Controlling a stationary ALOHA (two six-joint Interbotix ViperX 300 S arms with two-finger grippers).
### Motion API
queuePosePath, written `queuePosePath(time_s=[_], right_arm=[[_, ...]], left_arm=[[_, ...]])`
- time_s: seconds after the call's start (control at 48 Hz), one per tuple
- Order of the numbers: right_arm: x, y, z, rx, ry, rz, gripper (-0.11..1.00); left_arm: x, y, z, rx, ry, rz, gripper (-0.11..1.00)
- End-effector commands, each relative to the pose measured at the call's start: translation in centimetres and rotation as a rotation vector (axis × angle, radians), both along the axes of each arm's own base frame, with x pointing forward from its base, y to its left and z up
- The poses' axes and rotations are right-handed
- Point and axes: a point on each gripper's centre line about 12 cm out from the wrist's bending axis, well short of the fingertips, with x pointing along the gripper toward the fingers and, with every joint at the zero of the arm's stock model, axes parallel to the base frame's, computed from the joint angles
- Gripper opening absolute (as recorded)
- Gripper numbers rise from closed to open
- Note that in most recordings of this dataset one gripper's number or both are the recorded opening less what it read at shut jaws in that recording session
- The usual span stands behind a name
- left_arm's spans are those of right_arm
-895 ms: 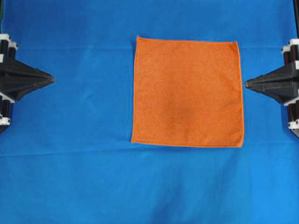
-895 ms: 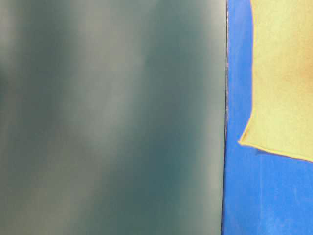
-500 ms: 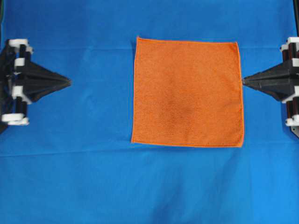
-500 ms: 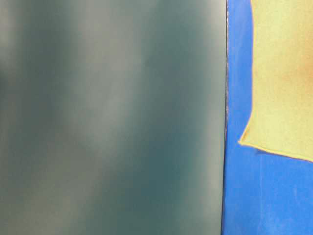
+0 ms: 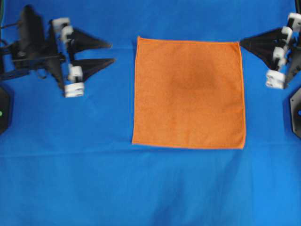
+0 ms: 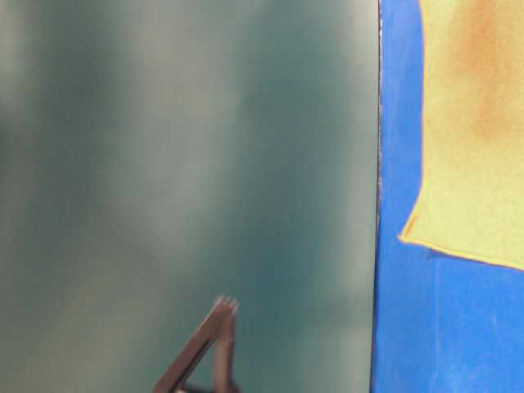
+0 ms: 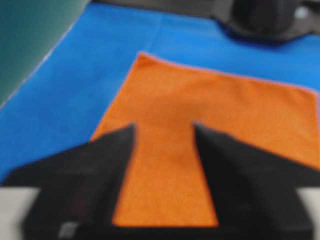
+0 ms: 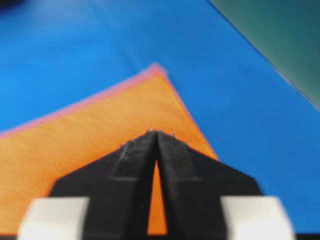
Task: Fold the orange towel.
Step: 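Move both grippers to the towel's two far corners, then close both grippers on the far corners of the orange towel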
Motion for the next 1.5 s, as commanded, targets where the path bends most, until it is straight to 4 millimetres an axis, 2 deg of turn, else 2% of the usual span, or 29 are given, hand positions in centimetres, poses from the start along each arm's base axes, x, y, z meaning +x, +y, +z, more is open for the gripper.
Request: queuePosePath(time_s=[0.0, 0.104, 0.146, 0.187, 0.396, 0.687, 0.791, 0.958, 1.02, 1.083, 1.166, 1.208, 1.291, 1.353, 1.478], right_arm=[[-0.1, -1.7, -1.2, 0.039, 0.054, -0.074, 0.23], [-0.2, -3.5, -3.3, 0.090, 0.139, -0.144, 0.52], [-0.4, -4.3, -4.3, 0.110, 0.176, -0.171, 0.60], [-0.4, -4.8, -5.1, 0.126, 0.206, -0.187, 0.63], [-0.6, -6.2, -8.3, 0.174, 0.285, -0.232, 0.59], [-0.1, -7.4, -11.7, 0.202, 0.333, -0.245, 0.59], [-0.3, -7.8, -12.6, 0.214, 0.344, -0.263, 0.59], [-0.3, -8.0, -13.4, 0.205, 0.352, -0.260, 0.56], [-0.2, -8.1, -13.3, 0.190, 0.349, -0.254, 0.51], [-0.3, -8.1, -13.3, 0.183, 0.352, -0.249, 0.38], [-0.2, -8.1, -13.3, 0.178, 0.350, -0.248, 0.12], [-0.2, -8.1, -13.3, 0.178, 0.350, -0.248, 0.02], [-0.1, -8.2, -13.2, 0.177, 0.347, -0.249, 0.01], [-0.2, -8.1, -13.3, 0.178, 0.350, -0.248, 0.01], [-0.1, -8.1, -13.2, 0.176, 0.349, -0.247, 0.01]], left_arm=[[2.0, 1.7, 0.0, -0.001, 0.001, 0.035, 0.63], [3.6, 3.5, -1.4, -0.014, 0.044, 0.071, 0.87], [4.2, 4.2, -2.0, -0.020, 0.063, 0.085, 0.92], [4.8, 4.9, -2.5, -0.025, 0.081, 0.097, 0.93], [6.5, 8.3, -6.4, -0.063, 0.183, 0.162, 0.90], [8.0, 11.4, -12.1, -0.104, 0.284, 0.213, 0.90], [8.3, 12.0, -13.1, -0.111, 0.298, 0.222, 0.90], [8.3, 12.5, -13.7, -0.117, 0.311, 0.233, 0.87], [8.1, 12.4, -13.7, -0.118, 0.314, 0.233, 0.83], [8.0, 12.0, -13.9, -0.114, 0.325, 0.222, 0.72], [8.3, 11.3, -13.9, -0.103, 0.330, 0.202, 0.46], [8.5, 10.9, -13.9, -0.097, 0.332, 0.190, 0.34], [8.8, 10.3, -14.0, -0.095, 0.333, 0.174, 0.12], [8.9, 10.1, -14.0, -0.095, 0.336, 0.170, 0.01], [8.7, 10.1, -14.0, -0.095, 0.338, 0.169, 0.00]])
